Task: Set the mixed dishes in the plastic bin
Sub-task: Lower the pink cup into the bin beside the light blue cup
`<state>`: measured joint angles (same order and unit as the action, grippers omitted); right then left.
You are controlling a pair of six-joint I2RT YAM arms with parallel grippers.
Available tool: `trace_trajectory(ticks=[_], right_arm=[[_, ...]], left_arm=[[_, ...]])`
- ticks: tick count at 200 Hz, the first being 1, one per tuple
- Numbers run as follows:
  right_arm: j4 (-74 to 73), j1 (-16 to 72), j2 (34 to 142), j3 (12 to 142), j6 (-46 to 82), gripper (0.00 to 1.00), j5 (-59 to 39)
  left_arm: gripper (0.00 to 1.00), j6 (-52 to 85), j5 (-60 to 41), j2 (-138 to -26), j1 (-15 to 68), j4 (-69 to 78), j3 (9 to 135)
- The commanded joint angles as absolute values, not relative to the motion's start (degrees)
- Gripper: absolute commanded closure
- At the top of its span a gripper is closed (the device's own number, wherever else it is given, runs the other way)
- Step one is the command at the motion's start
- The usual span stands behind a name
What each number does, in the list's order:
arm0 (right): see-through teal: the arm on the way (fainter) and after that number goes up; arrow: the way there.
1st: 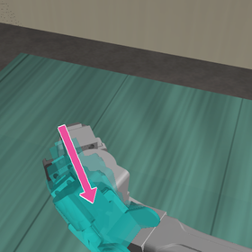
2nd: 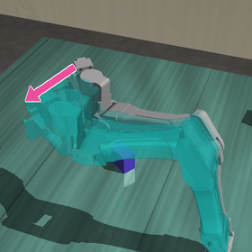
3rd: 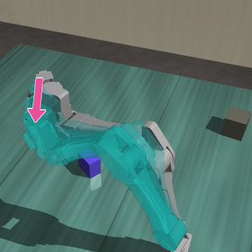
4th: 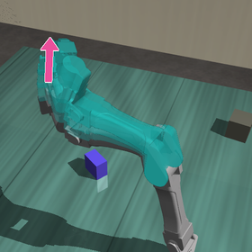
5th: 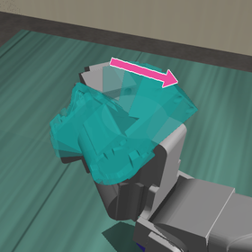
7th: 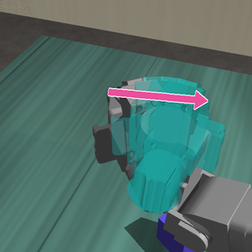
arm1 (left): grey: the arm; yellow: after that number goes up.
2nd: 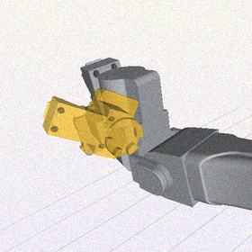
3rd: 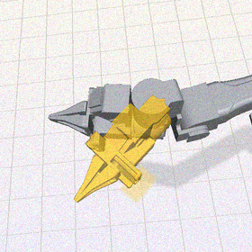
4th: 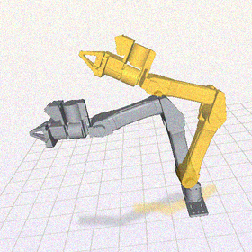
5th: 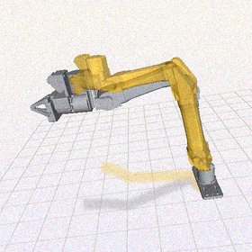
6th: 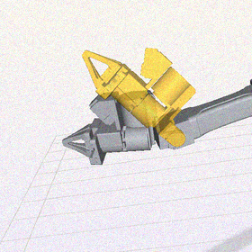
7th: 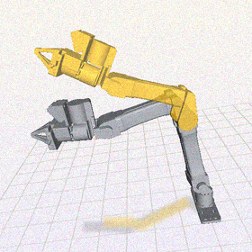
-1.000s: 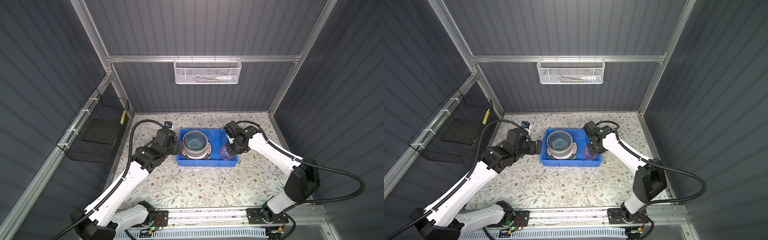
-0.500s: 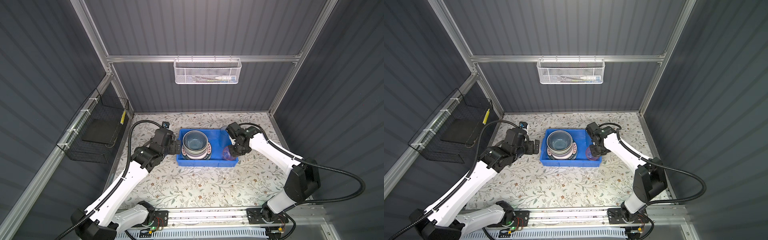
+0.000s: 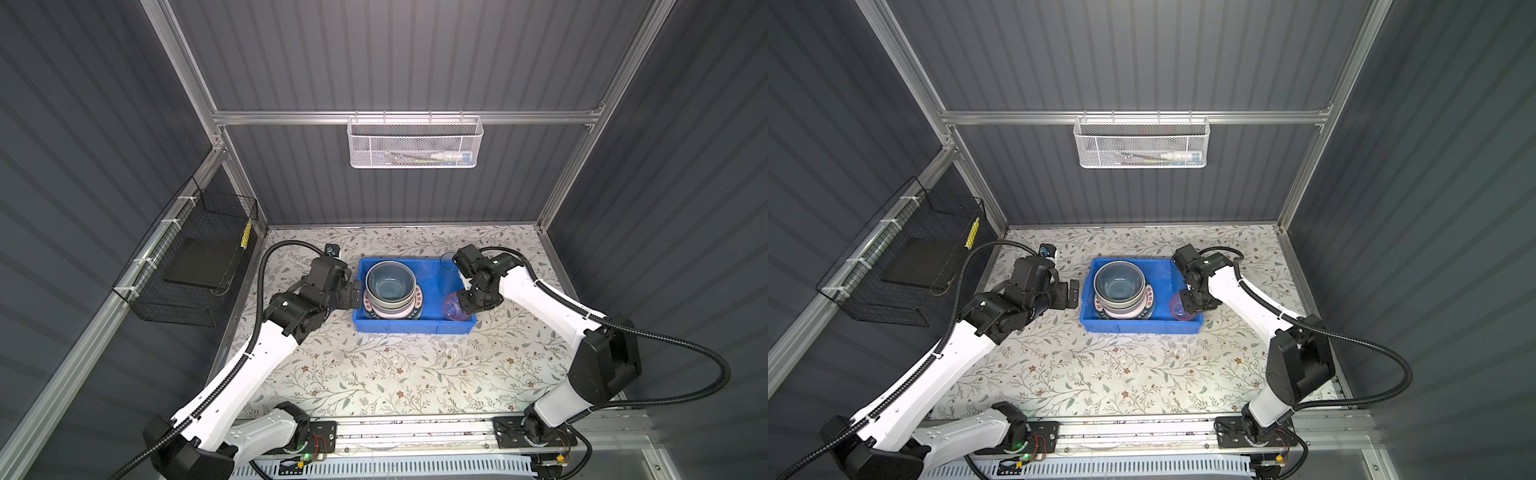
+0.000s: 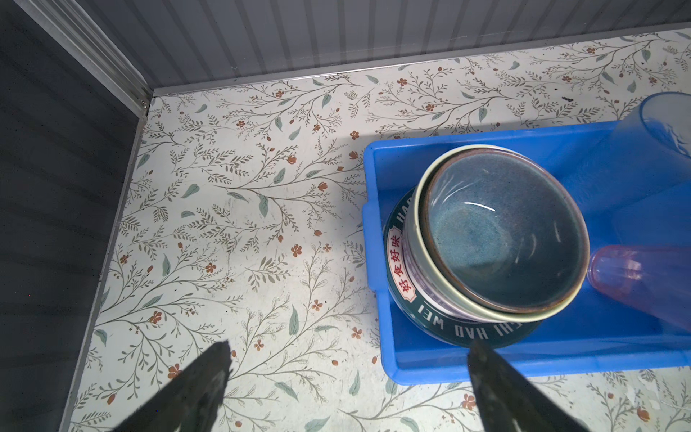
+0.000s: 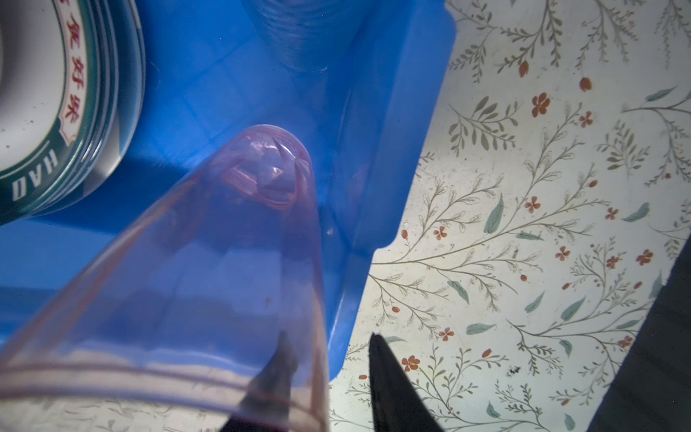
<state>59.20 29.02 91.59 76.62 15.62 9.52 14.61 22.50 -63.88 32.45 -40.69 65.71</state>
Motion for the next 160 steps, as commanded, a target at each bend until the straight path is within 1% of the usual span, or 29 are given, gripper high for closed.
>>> trace_trajectory(ticks=[1,21,44,110,160], right_arm=[[59.6,28.8,92.2,78.2,15.7,0.6,10.9],[59.5,28.7,92.5,78.7,15.4,0.58,11.0],[59.0,28.4,93.3,79.3,15.4,0.58,11.1],[58.5,28.1,94.5,81.8,15.6,0.63,9.7],[56.2,27.5,94.9,81.8,16.1,0.7,7.3]], left_arm=[[0.0,14.2,22.3,-64.2,31.9,-41.1,64.8],[0.0,14.2,22.3,-64.1,31.8,-40.7,64.4],[0.0,14.2,22.2,-64.2,31.7,-40.6,64.1],[0.0,13.9,22.1,-64.3,31.5,-40.0,63.7],[0.0,13.5,22.1,-64.6,31.3,-39.8,63.5]])
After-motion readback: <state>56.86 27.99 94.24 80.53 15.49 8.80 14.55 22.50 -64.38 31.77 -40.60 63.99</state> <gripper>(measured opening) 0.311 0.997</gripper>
